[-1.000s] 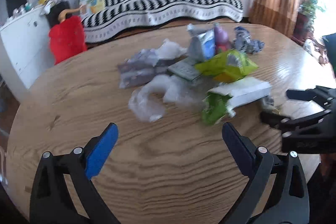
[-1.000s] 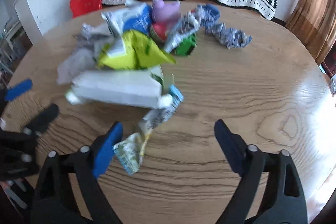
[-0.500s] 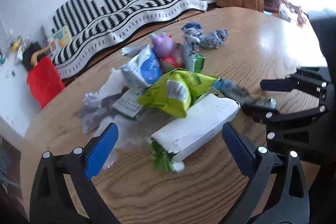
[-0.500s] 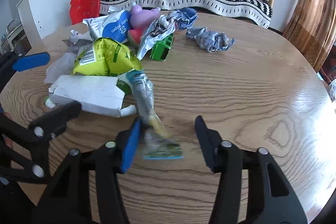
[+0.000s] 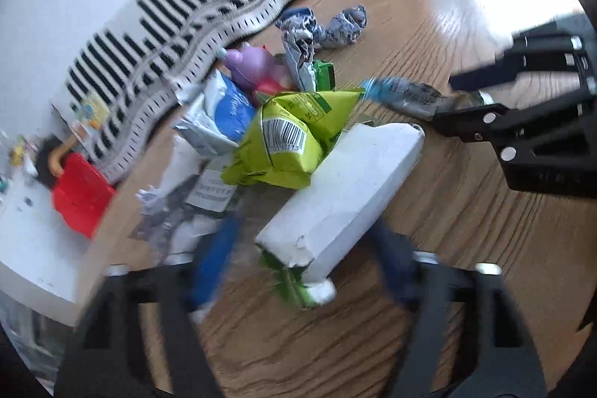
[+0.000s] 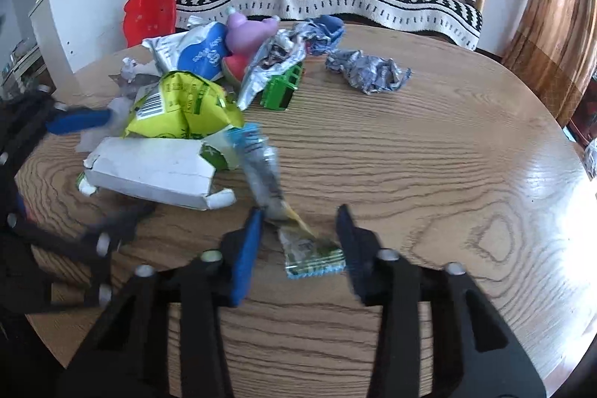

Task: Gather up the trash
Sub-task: 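Grasp the white carton with the left gripper while the right gripper grasps the foil snack wrapper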

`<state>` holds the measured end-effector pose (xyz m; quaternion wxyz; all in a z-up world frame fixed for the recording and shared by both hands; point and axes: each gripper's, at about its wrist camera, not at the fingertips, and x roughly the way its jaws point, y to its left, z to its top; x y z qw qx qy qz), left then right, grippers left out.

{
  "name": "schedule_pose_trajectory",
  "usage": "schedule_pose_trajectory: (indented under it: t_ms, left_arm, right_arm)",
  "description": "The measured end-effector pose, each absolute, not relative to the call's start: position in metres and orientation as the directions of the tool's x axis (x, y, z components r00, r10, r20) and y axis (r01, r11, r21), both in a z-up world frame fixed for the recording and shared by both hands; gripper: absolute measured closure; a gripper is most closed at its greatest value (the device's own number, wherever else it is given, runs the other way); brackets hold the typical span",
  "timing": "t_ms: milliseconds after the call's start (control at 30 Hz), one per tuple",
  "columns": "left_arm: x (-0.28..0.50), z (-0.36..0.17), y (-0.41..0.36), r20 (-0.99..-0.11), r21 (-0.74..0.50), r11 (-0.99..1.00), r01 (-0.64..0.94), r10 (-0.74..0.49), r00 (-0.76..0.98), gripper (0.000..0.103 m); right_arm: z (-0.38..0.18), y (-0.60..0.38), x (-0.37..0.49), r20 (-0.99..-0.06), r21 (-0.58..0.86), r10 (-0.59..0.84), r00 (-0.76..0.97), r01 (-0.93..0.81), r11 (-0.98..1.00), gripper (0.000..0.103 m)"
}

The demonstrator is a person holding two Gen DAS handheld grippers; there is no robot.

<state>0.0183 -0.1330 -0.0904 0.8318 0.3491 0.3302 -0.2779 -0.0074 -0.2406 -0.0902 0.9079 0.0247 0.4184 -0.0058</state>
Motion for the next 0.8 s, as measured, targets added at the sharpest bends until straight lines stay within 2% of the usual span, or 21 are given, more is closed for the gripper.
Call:
schedule_pose_trajectory:
  t_ms: [33,67,167,433,633,733,800]
  left_arm:
    - [0.02,-0.088,-0.131,-0.753,0.36,0.61,0.705,-0.256,0.606,0.061]
    - [0.019,-0.083,-0.128,-0.753,0.325,0.618,0.716,-0.288,0.591,0.073]
    - [0.018,-0.069,-0.116,-0.722,0.264,0.67,0.694,-0.339,0.603,0.074]
    - [0.027,-0.046,-0.081,-0.669,0.032,0.777,0.629,-0.451,0.591,0.075]
    - [0.025,-0.039,-0.073,-0.639,0.004,0.801,0.599,-0.458,0.618,0.075]
    - [0.029,-0.035,-0.065,-0.616,-0.009,0.82,0.573,-0.456,0.642,0.075]
    - [0.032,-0.029,-0.054,-0.587,-0.056,0.839,0.541,-0.466,0.662,0.075]
  right_arm:
    - [-0.09,-0.24,-0.008,-0.76,0.048,0.016,0.65,0.032,0.998,0.084]
    - [-0.09,-0.241,-0.008,-0.759,0.056,0.02,0.65,0.035,0.998,0.084]
    - [-0.085,-0.247,-0.012,-0.736,0.121,0.057,0.675,0.047,0.992,0.084]
    - [-0.066,-0.249,-0.027,-0.658,0.181,0.084,0.748,0.049,0.982,0.084]
    - [-0.06,-0.25,-0.031,-0.628,0.201,0.087,0.773,0.054,0.978,0.084]
    - [-0.045,-0.253,-0.044,-0.543,0.224,0.072,0.836,0.062,0.973,0.084]
    - [-0.035,-0.252,-0.053,-0.488,0.189,0.027,0.873,0.076,0.979,0.084]
